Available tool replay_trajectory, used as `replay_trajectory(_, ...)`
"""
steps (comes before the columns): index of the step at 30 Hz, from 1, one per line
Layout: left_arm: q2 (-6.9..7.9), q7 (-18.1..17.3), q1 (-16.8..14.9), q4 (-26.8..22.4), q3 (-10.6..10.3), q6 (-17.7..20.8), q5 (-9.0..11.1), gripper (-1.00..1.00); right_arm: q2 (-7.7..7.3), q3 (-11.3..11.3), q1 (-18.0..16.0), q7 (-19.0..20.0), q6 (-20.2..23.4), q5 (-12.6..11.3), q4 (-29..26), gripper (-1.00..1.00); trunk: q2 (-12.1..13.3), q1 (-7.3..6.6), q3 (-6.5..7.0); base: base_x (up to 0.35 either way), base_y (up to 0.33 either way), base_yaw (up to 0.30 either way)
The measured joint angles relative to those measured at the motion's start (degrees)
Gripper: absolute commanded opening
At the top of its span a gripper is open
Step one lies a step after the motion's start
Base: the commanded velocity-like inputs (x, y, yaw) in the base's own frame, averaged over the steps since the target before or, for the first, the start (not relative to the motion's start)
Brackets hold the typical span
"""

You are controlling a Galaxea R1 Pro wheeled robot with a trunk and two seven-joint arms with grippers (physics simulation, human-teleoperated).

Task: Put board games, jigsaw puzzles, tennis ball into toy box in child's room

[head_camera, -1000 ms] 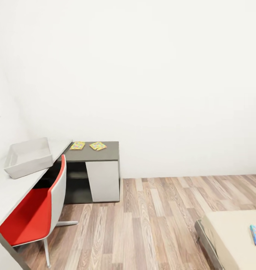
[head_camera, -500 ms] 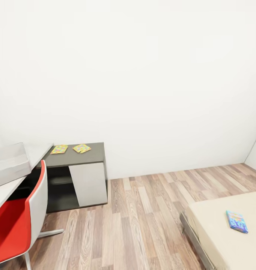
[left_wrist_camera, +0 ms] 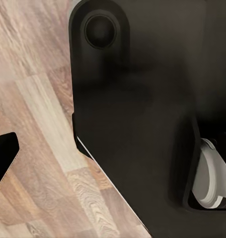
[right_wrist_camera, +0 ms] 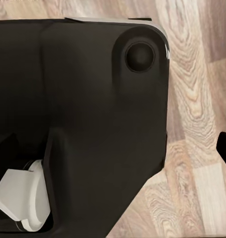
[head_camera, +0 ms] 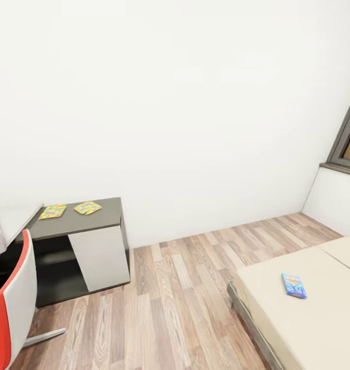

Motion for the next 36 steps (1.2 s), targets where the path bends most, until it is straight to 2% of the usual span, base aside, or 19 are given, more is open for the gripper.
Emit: replay_trajectory(36, -0.01, 0.00, 0.00, 0.00, -0.01, 0.00, 0.00, 1.00, -0.23, -0.01, 0.00, -0.07, 0.04, 0.11, 0.00, 1.00, 0.00, 0.00, -1.33, 0.000, 0.000, -0.251)
